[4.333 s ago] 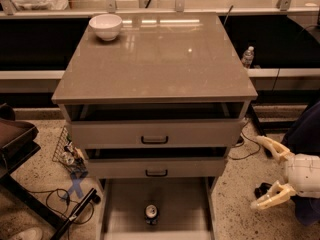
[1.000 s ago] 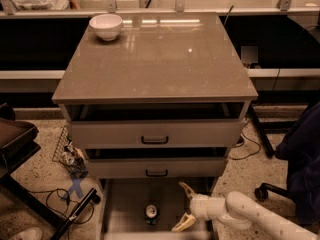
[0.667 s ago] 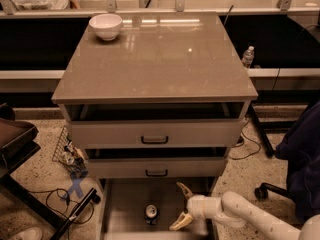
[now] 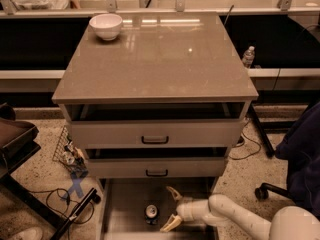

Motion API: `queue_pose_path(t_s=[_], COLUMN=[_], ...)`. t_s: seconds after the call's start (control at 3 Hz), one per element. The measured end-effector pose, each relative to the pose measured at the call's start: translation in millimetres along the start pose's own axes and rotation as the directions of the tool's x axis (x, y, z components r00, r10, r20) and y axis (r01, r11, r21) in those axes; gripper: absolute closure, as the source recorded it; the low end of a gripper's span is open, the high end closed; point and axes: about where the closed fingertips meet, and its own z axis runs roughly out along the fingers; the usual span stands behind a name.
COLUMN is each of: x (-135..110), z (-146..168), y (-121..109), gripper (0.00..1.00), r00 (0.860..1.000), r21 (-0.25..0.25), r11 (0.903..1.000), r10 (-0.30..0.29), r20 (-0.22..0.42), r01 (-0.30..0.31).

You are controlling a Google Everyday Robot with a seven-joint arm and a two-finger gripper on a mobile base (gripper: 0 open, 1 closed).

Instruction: Pick pepsi can from bottom drawer and place on counter

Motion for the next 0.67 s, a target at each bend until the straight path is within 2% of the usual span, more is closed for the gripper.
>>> queue_pose_path(t_s=[0.67], x=[22.4], z=[43.9], y=[21.5], gripper=[0.0], r00=[0.999], r21=[-0.053], r11=[0.998], r10=[0.035], r20=[0.015], r01=[-0.034])
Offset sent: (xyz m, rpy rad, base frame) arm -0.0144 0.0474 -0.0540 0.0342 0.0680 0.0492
